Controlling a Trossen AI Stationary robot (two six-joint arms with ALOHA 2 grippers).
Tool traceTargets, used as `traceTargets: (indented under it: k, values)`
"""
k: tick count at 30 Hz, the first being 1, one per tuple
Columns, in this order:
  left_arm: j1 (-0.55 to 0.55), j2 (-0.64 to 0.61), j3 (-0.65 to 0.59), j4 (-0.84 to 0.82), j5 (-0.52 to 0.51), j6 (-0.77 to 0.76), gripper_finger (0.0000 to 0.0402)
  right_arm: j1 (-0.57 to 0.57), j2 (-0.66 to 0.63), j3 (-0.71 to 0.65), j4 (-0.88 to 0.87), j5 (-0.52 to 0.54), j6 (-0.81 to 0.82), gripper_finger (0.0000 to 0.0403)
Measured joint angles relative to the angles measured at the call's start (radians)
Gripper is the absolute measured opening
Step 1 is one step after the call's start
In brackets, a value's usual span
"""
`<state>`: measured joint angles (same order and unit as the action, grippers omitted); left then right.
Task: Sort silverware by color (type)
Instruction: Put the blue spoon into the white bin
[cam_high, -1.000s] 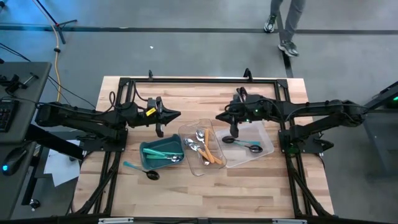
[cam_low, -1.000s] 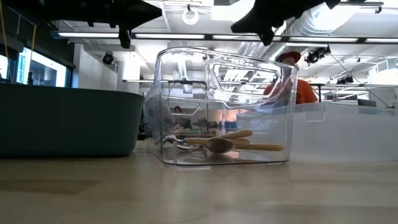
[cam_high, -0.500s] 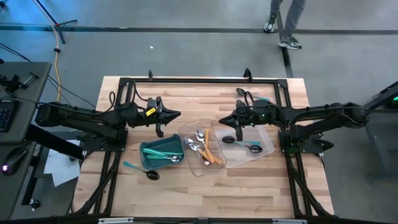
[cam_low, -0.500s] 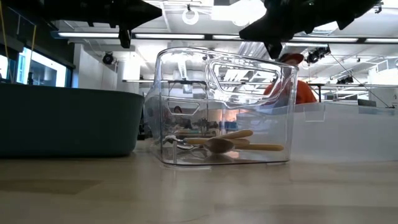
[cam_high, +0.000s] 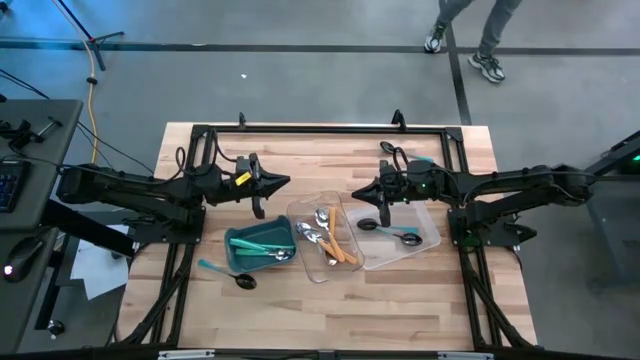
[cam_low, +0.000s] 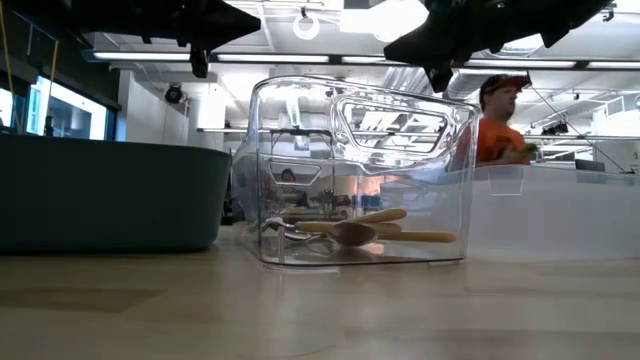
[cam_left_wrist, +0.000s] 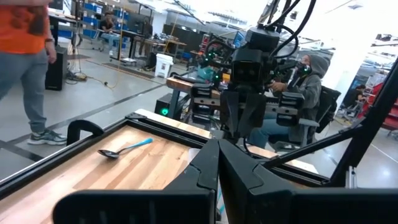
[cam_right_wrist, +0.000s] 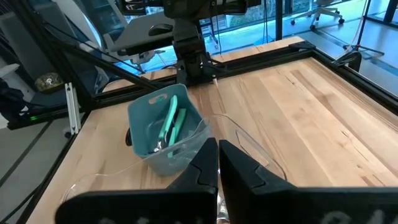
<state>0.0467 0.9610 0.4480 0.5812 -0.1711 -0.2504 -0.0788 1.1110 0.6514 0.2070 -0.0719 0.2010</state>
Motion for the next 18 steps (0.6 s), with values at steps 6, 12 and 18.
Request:
traceTargets:
  k: [6, 12, 18]
  values:
    - [0.000, 0.000, 0.000, 0.001, 0.002, -0.006, 0.0001, 0.000, 0.000, 0.000, -0.004, 0.000, 0.000, 0.0000]
    - [-0.011, 0.000, 0.010, -0.018, 0.005, -0.007, 0.0023, 0.000, 0.001, 0.000, -0.019, 0.000, 0.000, 0.0000]
    - [-0.047, 0.000, 0.224, -0.453, 0.105, 0.026, 0.0100, 0.000, 0.001, 0.000, -0.044, 0.000, 0.004, 0.0000]
